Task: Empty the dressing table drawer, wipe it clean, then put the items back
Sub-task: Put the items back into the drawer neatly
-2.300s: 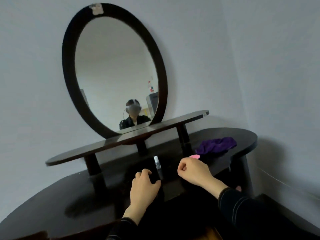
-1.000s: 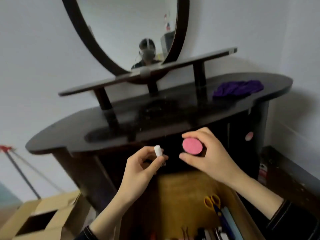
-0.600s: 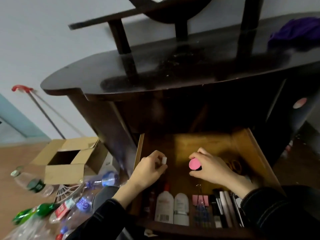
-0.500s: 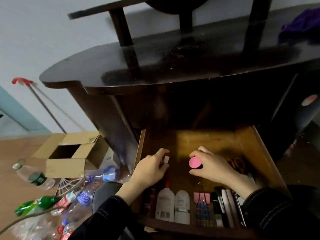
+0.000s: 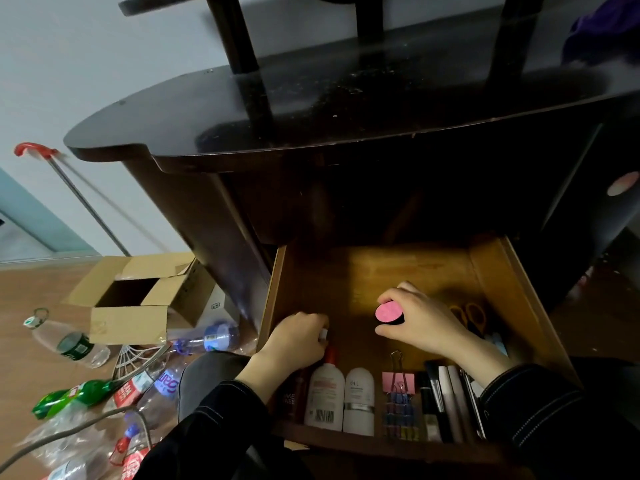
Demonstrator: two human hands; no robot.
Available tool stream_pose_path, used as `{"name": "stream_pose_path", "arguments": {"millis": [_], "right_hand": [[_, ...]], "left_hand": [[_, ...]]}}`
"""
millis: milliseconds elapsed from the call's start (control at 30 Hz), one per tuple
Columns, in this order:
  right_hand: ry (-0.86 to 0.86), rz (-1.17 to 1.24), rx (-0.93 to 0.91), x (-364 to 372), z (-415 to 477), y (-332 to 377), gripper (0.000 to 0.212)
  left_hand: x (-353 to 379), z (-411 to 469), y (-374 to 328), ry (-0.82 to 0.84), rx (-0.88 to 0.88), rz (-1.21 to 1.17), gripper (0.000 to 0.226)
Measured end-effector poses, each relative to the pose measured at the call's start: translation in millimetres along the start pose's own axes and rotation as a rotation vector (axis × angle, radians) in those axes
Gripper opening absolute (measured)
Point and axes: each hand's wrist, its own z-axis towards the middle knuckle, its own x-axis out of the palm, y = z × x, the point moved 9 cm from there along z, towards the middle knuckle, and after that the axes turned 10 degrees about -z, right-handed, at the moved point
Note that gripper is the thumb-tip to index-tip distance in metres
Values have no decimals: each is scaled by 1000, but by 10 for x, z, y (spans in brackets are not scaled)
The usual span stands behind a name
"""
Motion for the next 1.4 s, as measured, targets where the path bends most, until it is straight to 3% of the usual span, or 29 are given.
{"name": "stream_pose_path", "arguments": {"millis": [433, 600, 1133, 1400], "right_hand": [[-13, 27, 4, -2, 13, -14, 50], [-6, 26, 3, -5, 10, -10, 50], [-15, 36, 18, -27, -5, -14, 54], [-22, 45, 28, -47, -8, -2, 55]], "left_hand": [[65, -4, 29, 70, -28, 86, 20], [108, -18, 12, 106, -1, 91, 44], [140, 10, 55, 93, -17, 149, 25], [135, 30, -127, 54, 144, 126, 27]]}}
